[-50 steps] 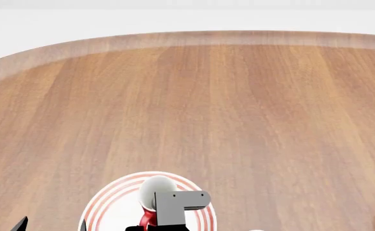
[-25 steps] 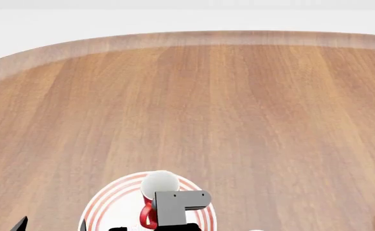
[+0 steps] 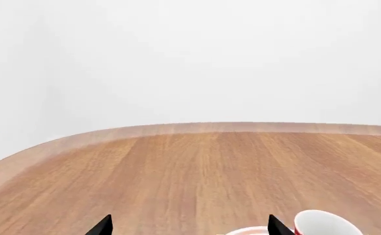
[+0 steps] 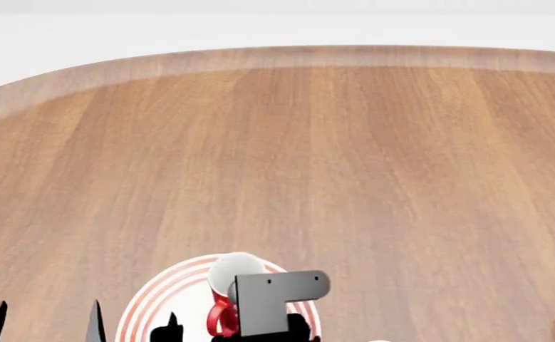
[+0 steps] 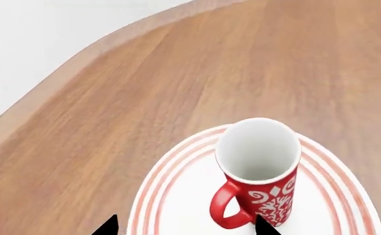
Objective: Put the red mug on the left plate.
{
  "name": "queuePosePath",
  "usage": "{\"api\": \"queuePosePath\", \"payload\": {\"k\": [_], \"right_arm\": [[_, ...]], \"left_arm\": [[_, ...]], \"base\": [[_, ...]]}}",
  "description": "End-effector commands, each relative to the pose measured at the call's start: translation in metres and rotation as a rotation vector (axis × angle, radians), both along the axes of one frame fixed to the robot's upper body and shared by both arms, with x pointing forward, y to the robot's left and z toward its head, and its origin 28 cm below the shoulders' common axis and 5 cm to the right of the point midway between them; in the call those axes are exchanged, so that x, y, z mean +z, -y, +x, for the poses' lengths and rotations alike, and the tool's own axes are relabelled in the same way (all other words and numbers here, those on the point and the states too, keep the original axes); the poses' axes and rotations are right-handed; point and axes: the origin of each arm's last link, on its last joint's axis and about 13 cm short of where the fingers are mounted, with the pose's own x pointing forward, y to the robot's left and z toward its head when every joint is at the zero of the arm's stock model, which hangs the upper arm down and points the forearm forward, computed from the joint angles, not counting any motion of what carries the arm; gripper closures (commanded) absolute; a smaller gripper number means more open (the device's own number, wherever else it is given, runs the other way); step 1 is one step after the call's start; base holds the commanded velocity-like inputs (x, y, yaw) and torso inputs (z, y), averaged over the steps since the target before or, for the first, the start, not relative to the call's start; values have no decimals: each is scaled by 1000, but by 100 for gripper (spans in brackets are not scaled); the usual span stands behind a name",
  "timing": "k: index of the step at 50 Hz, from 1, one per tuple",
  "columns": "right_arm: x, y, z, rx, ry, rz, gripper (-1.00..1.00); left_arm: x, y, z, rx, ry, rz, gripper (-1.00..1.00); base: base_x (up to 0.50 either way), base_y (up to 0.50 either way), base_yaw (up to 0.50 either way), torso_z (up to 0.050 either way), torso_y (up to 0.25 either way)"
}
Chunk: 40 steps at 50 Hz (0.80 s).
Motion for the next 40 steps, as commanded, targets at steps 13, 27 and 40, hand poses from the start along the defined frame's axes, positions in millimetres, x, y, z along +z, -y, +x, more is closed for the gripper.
{"api": "queuePosePath", "payload": {"k": [13, 27, 40], "right_arm": [[47, 10, -40, 7, 183, 60, -100], [75, 18, -63, -9, 298, 91, -100], [97, 24, -88, -5, 395, 129, -100]], "left_arm": [[51, 1, -18, -17, 113, -16, -100], [74, 2, -27, -25, 164, -8, -100], [99, 1, -40, -38, 221, -1, -100]], "base": [[0, 0, 0, 0, 0], [0, 0, 0, 0, 0], [0, 0, 0, 0, 0]]}}
